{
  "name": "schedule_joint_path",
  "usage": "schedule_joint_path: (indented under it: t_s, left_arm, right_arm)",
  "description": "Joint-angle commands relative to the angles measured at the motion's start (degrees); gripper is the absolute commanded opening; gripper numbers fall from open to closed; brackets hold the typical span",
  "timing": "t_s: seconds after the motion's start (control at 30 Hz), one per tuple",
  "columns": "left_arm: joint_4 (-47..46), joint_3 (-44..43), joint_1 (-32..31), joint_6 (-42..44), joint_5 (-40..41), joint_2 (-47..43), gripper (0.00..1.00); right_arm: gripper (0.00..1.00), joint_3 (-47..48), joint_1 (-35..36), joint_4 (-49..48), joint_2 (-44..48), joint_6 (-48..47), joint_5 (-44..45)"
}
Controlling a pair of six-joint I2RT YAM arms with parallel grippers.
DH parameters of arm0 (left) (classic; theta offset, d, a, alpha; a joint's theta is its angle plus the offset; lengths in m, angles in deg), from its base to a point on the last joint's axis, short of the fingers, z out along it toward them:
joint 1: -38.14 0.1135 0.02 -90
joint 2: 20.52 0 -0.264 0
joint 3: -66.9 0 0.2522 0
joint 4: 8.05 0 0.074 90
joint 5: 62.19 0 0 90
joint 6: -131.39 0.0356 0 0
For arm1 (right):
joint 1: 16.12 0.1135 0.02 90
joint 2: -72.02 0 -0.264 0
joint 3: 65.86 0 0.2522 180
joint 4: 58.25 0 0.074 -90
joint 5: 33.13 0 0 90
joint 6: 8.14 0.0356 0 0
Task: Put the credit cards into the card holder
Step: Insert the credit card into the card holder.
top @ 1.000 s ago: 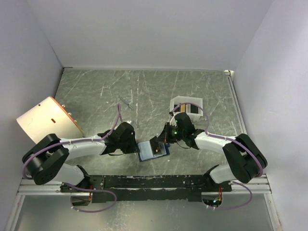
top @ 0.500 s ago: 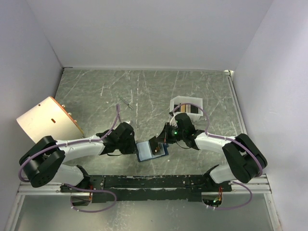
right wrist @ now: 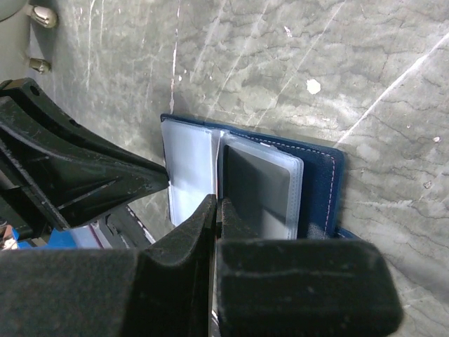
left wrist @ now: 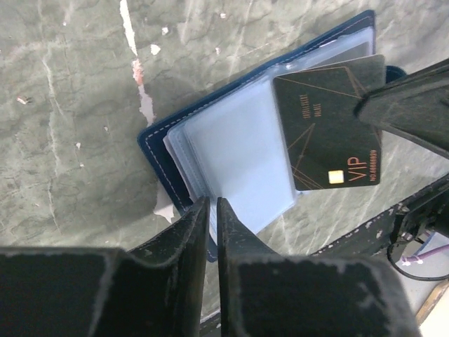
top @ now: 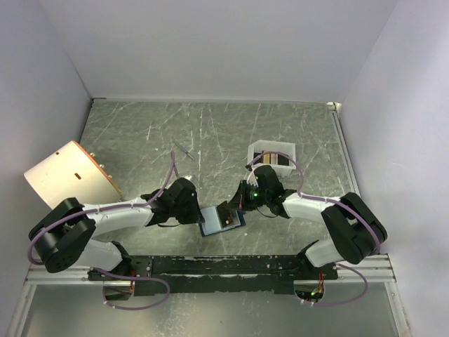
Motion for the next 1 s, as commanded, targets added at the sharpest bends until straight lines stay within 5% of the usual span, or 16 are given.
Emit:
schedule_joint_path:
  t_s: [0.0,0.97]
  left_arm:
    - [-0.35,0.59,-0.38,-0.18,0.81,2.45,0.19]
    - [2.45,0.33,-0.61,-0.51,3.32,2.66,0.14]
  right_arm:
    - [0.00,-0.64,0.19,-0.30,-0.82,-0.94,-1.18]
    - [0.00,2.02,0.20,3.79,-5.72,-4.83,-2.71]
